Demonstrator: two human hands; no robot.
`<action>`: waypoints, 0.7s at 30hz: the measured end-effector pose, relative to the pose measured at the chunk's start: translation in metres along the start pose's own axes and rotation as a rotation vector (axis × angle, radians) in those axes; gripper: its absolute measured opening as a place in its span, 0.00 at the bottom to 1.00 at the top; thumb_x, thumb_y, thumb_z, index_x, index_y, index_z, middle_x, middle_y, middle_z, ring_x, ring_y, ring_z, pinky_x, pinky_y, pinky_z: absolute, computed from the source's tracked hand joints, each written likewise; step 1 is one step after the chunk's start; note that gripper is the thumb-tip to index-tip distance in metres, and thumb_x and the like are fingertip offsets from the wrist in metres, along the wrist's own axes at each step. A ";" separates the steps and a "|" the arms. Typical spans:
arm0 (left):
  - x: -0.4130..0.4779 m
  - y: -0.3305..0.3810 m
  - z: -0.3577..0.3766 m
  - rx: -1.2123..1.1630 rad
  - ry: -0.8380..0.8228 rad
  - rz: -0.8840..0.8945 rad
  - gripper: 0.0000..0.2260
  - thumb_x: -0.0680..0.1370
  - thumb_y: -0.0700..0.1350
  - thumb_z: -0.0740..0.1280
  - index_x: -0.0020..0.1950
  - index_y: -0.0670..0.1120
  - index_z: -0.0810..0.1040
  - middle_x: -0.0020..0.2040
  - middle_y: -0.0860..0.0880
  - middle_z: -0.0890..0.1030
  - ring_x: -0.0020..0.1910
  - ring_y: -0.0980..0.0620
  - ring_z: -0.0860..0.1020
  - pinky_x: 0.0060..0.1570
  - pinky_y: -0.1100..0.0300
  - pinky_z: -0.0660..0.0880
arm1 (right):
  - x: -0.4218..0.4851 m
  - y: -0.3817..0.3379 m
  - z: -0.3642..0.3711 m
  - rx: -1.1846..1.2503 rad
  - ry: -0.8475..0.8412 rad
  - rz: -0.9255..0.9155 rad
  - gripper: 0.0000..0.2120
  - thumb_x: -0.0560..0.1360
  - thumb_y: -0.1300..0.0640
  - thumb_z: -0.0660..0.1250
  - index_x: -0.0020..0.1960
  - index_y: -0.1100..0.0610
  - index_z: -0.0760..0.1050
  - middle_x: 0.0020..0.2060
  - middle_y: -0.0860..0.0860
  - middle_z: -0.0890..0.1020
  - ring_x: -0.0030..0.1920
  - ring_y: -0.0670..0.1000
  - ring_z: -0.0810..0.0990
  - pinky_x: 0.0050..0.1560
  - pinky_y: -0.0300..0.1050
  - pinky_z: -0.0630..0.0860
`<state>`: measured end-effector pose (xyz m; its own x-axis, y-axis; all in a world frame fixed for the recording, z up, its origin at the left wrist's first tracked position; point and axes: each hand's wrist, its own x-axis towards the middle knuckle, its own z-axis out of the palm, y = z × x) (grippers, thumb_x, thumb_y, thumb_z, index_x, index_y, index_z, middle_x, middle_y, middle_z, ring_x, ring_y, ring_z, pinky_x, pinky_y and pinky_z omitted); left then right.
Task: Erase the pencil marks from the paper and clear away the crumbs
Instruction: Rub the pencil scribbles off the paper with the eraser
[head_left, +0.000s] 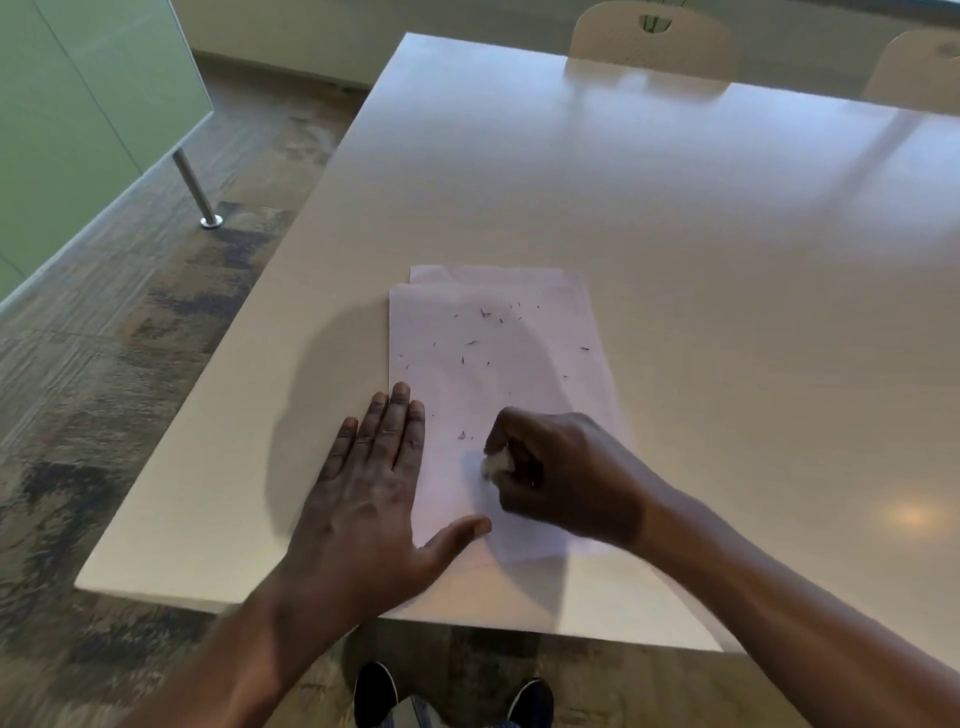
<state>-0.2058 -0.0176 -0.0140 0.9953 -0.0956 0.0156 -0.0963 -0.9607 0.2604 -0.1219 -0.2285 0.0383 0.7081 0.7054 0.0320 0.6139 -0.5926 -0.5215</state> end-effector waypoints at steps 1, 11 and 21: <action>0.000 0.000 0.001 0.010 0.007 0.003 0.54 0.71 0.81 0.35 0.83 0.43 0.40 0.84 0.44 0.38 0.83 0.47 0.39 0.80 0.50 0.40 | 0.007 0.005 -0.002 -0.011 0.025 0.017 0.08 0.74 0.56 0.71 0.52 0.52 0.77 0.39 0.47 0.82 0.36 0.47 0.80 0.39 0.45 0.79; 0.000 0.002 0.002 0.041 -0.004 -0.021 0.52 0.72 0.80 0.37 0.83 0.43 0.39 0.84 0.44 0.37 0.83 0.47 0.38 0.79 0.47 0.40 | 0.029 -0.001 0.002 -0.034 0.021 0.009 0.05 0.76 0.58 0.69 0.48 0.55 0.73 0.34 0.49 0.79 0.32 0.48 0.79 0.34 0.45 0.77; 0.000 0.000 0.006 0.089 0.006 0.007 0.49 0.77 0.77 0.44 0.84 0.41 0.51 0.85 0.42 0.49 0.83 0.43 0.50 0.77 0.44 0.49 | 0.079 0.017 -0.015 -0.033 0.153 0.147 0.04 0.75 0.59 0.68 0.46 0.57 0.73 0.34 0.52 0.80 0.33 0.52 0.78 0.34 0.48 0.76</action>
<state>-0.2056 -0.0191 -0.0201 0.9946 -0.1012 0.0229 -0.1037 -0.9793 0.1738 -0.0506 -0.1889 0.0448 0.8340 0.5447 0.0881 0.5094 -0.6988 -0.5022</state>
